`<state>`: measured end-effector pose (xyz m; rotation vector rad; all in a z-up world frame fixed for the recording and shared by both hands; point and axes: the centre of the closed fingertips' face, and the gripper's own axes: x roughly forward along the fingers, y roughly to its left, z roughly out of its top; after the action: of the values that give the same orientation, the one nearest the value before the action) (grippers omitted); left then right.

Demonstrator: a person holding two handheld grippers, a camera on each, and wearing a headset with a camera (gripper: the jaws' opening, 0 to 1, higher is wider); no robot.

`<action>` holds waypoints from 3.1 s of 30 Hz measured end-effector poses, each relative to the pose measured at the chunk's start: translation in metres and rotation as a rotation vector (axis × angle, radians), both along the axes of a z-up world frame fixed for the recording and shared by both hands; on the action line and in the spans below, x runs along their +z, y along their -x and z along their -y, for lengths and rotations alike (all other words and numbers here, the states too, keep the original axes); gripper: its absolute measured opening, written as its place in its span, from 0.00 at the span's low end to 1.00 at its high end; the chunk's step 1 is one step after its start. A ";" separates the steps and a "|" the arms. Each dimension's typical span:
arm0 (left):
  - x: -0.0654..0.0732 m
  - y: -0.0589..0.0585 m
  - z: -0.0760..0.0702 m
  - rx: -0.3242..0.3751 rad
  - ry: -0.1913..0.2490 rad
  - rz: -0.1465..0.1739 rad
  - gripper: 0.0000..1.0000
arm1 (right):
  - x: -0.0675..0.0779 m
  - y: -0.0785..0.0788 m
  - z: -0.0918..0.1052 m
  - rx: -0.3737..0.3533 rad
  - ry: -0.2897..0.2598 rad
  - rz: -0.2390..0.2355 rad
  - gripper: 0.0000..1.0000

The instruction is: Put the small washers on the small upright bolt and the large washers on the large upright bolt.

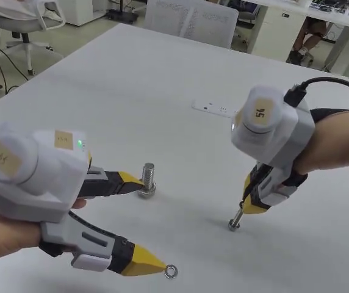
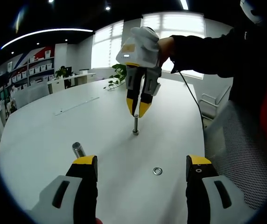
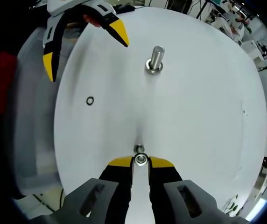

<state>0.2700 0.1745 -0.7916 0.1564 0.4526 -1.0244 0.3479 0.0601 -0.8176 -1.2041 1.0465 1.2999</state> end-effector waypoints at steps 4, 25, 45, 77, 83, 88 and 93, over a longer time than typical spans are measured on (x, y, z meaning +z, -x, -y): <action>0.000 0.000 0.000 -0.001 -0.001 0.000 0.77 | -0.004 -0.001 0.000 -0.004 0.001 -0.003 0.13; -0.002 -0.001 0.000 0.003 -0.005 -0.008 0.77 | -0.039 -0.005 0.000 -0.026 0.003 -0.037 0.14; -0.002 -0.001 -0.002 0.007 -0.006 -0.012 0.77 | -0.048 -0.004 -0.002 -0.018 -0.003 -0.038 0.14; -0.003 0.001 -0.001 0.000 -0.011 -0.014 0.77 | -0.045 -0.007 0.016 -0.099 -0.022 -0.039 0.40; -0.004 0.001 -0.001 -0.001 -0.013 -0.016 0.77 | -0.043 -0.008 0.025 -0.122 -0.021 -0.035 0.41; -0.004 0.002 -0.001 -0.004 -0.015 -0.015 0.77 | -0.043 -0.006 0.031 -0.135 -0.018 -0.034 0.41; -0.004 0.002 -0.001 -0.003 -0.015 -0.015 0.77 | -0.042 -0.003 0.036 -0.144 -0.017 -0.033 0.41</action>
<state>0.2678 0.1753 -0.7952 0.1630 0.4743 -1.0257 0.3512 0.0245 -0.8599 -1.0782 1.1229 1.2179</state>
